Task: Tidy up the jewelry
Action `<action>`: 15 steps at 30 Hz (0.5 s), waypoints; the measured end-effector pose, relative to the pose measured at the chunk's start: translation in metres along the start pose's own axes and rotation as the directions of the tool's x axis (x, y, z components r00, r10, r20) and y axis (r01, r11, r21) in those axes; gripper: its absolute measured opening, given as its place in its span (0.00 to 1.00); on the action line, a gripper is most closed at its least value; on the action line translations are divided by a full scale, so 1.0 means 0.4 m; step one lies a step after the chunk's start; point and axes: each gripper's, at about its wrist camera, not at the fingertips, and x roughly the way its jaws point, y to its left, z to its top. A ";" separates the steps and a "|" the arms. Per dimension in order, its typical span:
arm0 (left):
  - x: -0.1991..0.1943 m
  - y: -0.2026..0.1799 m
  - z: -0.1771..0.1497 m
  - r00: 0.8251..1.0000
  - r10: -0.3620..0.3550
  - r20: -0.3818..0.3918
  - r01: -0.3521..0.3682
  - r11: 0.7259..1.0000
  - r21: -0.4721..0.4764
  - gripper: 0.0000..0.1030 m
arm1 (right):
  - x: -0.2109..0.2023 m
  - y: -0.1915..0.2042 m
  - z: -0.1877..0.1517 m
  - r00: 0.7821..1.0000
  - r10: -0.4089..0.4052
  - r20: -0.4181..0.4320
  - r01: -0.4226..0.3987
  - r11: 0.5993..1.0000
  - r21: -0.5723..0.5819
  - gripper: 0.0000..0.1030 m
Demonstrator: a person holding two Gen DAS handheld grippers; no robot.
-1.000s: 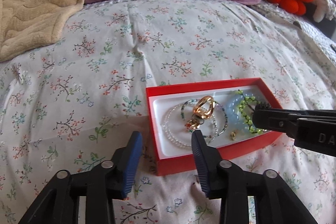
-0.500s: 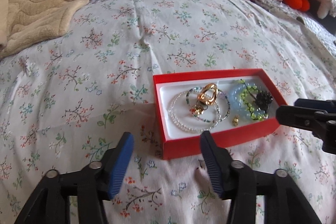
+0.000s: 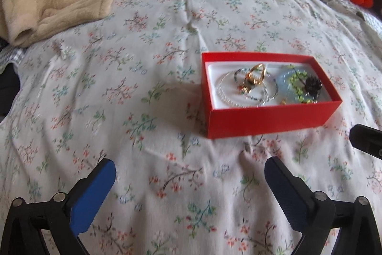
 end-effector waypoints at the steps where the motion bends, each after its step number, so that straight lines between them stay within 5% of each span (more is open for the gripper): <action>1: -0.002 0.000 -0.007 1.000 0.014 -0.008 -0.014 1.000 0.003 0.99 | -0.002 -0.002 -0.005 1.000 -0.008 0.003 0.008 1.000 0.004 1.00; 15: -0.004 0.012 -0.033 0.996 0.071 -0.048 -0.074 0.996 -0.051 0.99 | 0.031 0.012 -0.047 0.992 -0.113 -0.055 0.113 0.994 -0.008 1.00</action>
